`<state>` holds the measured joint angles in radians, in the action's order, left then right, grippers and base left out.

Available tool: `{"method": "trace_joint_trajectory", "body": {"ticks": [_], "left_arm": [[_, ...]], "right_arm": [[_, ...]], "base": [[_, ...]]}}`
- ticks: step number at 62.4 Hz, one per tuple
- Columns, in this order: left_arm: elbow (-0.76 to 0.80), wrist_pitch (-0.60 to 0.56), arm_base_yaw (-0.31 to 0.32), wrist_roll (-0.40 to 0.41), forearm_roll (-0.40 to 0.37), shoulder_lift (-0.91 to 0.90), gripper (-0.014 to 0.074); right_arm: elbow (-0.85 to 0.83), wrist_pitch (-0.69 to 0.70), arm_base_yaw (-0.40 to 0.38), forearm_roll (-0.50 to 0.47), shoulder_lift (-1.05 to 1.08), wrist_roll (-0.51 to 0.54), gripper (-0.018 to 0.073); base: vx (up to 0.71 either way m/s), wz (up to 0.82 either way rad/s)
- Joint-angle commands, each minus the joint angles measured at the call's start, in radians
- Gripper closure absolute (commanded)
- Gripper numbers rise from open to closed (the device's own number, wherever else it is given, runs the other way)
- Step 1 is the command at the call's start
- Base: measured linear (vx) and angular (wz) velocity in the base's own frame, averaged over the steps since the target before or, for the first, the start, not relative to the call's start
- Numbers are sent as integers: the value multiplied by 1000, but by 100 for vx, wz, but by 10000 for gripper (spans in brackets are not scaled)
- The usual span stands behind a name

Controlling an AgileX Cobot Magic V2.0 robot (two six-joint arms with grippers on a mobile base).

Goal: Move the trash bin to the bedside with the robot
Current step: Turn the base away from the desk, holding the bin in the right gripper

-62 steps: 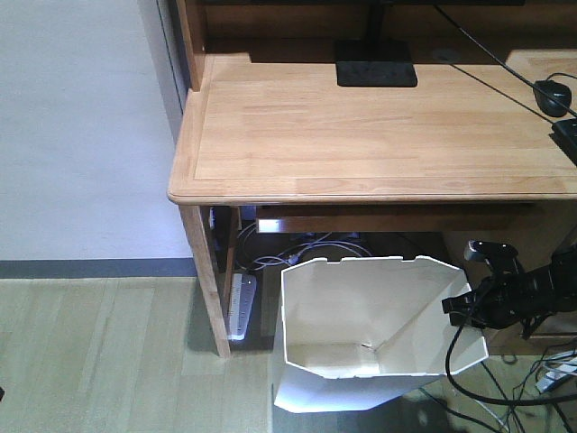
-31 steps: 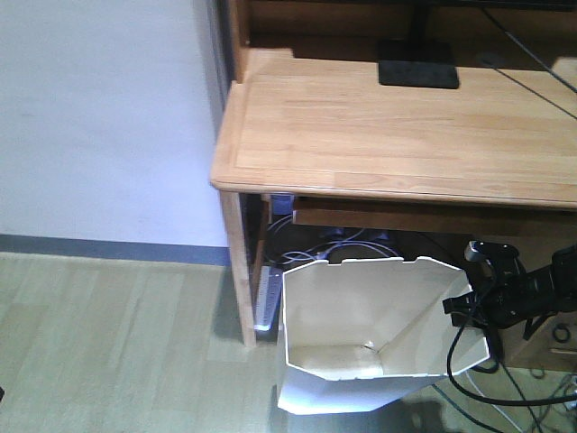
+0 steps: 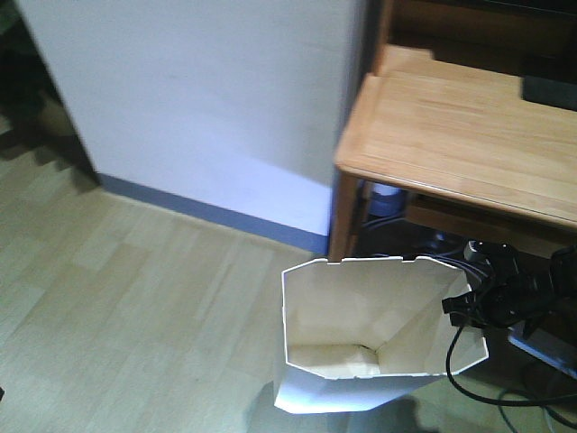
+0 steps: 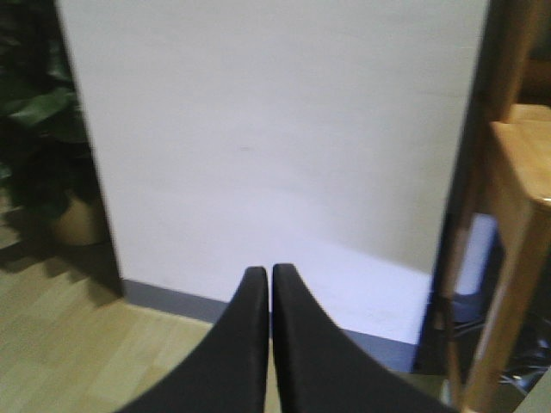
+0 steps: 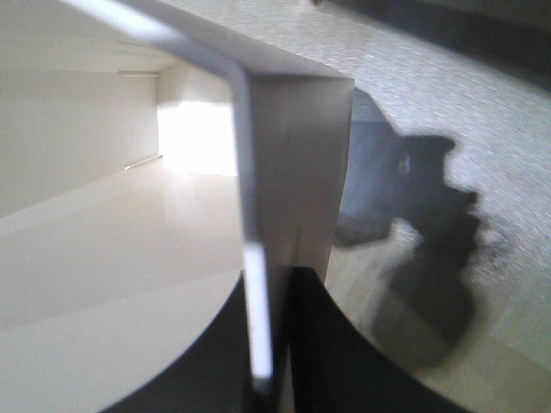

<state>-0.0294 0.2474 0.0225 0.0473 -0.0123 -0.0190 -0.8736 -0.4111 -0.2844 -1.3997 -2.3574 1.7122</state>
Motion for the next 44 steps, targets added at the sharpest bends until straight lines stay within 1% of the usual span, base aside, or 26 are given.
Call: {"method": "trace_joint_trajectory", "body": {"ticks": [1,24,44], "left_arm": [[-29,-73,6,9,-4,-10,602],[-29,-73,6,9,-4,-10,602],[-29,-73,6,9,-4,-10,602]], "right_arm": [[-10,-208,-1,-32,70,-9,566],[-10,-208,-1,-32,70,-9,566],[-10,-208,-1,-32,70,-9,566]], "base": [[-10,66],[-8,59],[0,50]]}}
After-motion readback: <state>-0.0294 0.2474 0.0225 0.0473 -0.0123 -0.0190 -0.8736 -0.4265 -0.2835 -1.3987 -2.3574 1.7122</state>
